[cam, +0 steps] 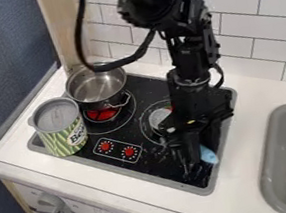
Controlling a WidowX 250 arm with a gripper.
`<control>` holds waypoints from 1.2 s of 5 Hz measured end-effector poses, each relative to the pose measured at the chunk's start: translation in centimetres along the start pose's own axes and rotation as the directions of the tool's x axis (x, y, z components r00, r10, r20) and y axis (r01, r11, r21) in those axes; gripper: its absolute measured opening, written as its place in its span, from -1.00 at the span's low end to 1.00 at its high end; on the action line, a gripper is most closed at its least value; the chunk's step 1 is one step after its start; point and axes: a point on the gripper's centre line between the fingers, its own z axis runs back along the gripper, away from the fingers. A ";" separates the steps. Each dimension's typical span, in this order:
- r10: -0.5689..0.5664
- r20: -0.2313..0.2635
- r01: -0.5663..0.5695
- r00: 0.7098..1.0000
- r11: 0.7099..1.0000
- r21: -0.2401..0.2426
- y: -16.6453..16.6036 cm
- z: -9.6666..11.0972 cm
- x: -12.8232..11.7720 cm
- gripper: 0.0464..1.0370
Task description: Move the plastic spatula off of the right burner
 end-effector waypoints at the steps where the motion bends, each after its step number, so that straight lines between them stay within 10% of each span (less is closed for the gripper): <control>1: 0.011 0.008 -0.010 1.000 1.000 -0.019 -1.1 0.0 0.6 -0.43; 6: 0.037 0.062 -0.030 0.997 0.992 -0.119 -6.4 0.8 3.6 -0.43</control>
